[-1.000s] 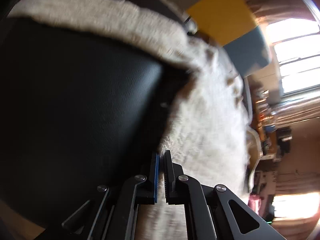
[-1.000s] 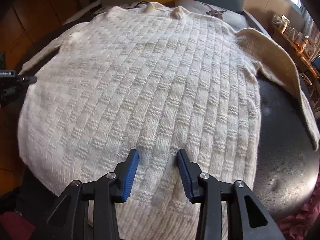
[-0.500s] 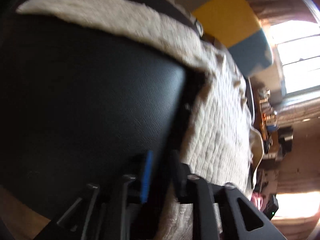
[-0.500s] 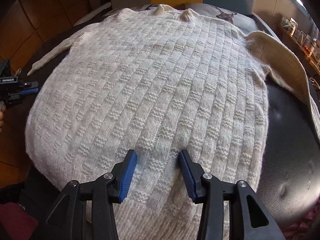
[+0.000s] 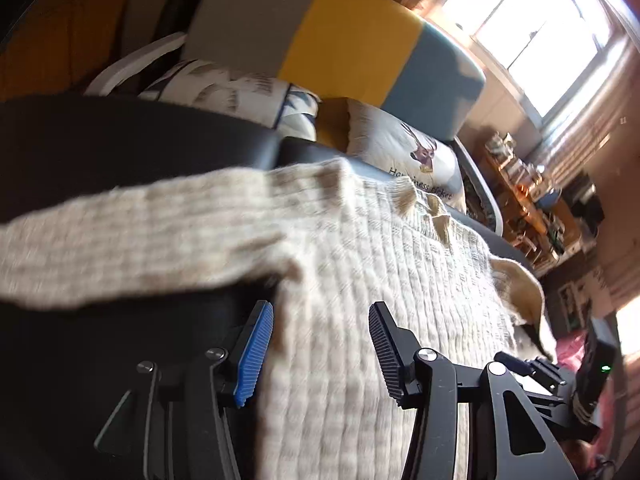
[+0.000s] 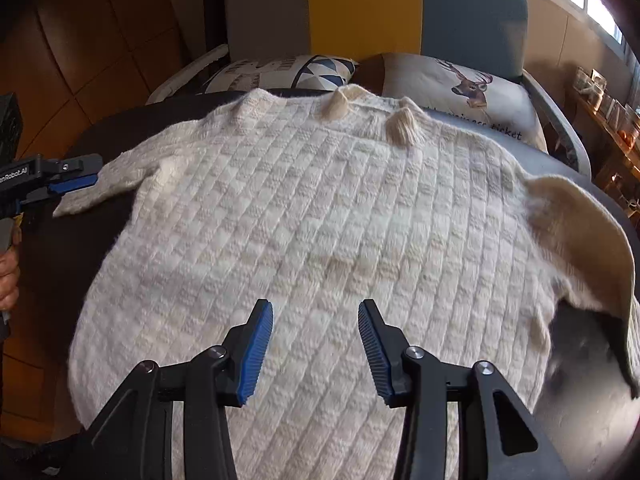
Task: Fold clothes
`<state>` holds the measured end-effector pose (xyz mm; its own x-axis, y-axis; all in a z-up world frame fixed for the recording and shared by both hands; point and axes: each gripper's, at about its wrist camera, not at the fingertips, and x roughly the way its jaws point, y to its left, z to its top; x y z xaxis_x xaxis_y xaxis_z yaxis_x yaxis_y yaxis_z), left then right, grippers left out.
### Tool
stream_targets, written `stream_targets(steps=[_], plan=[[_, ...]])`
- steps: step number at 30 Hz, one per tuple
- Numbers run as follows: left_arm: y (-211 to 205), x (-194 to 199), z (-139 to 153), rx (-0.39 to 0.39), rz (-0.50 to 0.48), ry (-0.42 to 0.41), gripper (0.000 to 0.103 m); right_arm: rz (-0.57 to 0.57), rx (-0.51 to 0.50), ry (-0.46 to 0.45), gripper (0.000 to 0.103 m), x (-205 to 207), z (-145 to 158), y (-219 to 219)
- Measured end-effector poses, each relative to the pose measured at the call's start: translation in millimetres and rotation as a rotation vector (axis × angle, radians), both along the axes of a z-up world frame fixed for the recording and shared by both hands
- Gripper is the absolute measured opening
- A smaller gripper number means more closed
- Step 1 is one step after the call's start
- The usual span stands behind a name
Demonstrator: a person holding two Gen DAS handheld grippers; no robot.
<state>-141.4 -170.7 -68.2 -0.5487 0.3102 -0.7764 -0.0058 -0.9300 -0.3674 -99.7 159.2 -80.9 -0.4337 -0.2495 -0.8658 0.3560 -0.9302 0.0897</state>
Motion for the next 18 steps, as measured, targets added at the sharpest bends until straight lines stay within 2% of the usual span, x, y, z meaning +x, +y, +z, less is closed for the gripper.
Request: stream_targets(steps=[3,6,7,9,11,15,16,18], plan=[[28.2,-50.1,-13.6,-0.097,-0.028,-0.034,0.051,-0.017,0.059,0.013,0.046,-23.5,-8.3,1.5],[32.2,-81.4,-52.1,-0.2,-0.004,-0.127,0.051,-0.056,0.13,-0.007,0.046,-45.0,-28.9,14.2],[27.5,-86.1,-68.9,-0.258,0.021,-0.176,0.051,-0.064,0.131,-0.006,0.046,-51.8,-30.9,18.8],[17.2,-83.4,-71.0,-0.203,0.023,-0.159,0.052,-0.07,0.107,0.01,0.054,-65.2,-27.2,26.1],[13.8,-80.7,-62.1,-0.165,0.01,-0.134,0.05,-0.076,0.083,0.026,0.055,-78.7,-23.5,33.4],[36.3,-92.4,-25.0,-0.105,-0.097,0.016,0.051,-0.088,0.035,0.059,0.055,-105.5,-16.0,48.0],[50.1,-100.5,-17.1,-0.109,-0.136,0.046,0.051,-0.091,0.024,0.067,0.055,-112.3,-14.2,51.6],[81.0,-119.2,-8.6,-0.179,-0.199,0.103,0.051,-0.097,0.0,0.083,0.055,-125.7,-10.5,58.9]])
